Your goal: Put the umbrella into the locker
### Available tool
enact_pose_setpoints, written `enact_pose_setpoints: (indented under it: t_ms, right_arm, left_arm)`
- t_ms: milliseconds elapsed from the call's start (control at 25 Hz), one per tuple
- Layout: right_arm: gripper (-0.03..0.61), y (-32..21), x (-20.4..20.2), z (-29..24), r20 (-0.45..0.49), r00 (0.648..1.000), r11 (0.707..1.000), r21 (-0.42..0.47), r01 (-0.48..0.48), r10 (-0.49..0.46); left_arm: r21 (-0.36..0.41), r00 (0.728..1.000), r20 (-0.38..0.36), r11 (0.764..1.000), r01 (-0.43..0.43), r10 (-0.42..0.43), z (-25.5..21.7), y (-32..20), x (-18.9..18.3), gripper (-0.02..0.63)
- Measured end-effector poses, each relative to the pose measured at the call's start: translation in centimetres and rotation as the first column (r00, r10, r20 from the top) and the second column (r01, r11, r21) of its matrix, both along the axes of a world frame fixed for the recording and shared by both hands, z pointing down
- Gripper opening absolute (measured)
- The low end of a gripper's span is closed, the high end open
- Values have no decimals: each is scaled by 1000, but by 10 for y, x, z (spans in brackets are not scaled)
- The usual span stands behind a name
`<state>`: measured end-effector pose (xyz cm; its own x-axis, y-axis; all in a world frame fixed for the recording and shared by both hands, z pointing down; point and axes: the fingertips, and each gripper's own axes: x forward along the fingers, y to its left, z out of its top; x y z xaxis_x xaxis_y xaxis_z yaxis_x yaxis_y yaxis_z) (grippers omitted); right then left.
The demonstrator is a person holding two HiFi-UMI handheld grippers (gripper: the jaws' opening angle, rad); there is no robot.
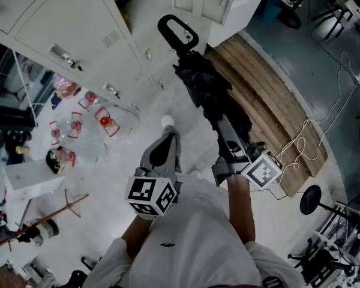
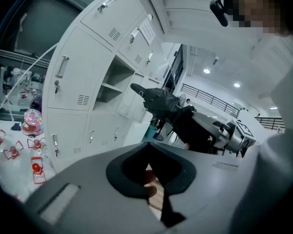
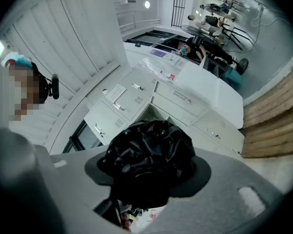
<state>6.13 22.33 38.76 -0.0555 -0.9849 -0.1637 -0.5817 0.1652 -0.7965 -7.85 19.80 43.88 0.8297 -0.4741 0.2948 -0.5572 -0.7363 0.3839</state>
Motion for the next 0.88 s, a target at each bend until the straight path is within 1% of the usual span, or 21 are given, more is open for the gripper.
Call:
enact_pose_setpoints:
  t_ms: [80,160,240,320,560,720,880]
  right_arm:
    - [259,41,-13,7,20,1000,999,-46,-5,6]
    - [259,78,-28,10,19,1000,996,-87,-10,12]
    - [259,104,-39,9,1,1000,994,-107,-10,10]
    - [259,117,-47,7,-5,1000,994,-112,-8,7]
    - [259,138,-64,9,-22,1000,991,-128,-22,19]
    - [262,132,-75,10,-20,1000,992,-125,-23,21]
    - [262,117,-83,12,-28,999,986,-160,-43,39]
  left_arm:
    - [-11,1000,4,1000,10,-10,-9,31,-15,17]
    - [-10,1000,10,1000,15,-15,-18,56,-28,18]
    - [3,1000,11,1000,14,-14,-25,69,-34,18]
    - [17,1000,10,1000,9,-9,-30,75,-37,17]
    - [19,1000,7,1000,-7,6,-33,84,-45,17]
    - [12,999,9,999,-39,39,-30,79,-48,17]
    - [18,998,-4,998,-61,61,-37,64,-49,17]
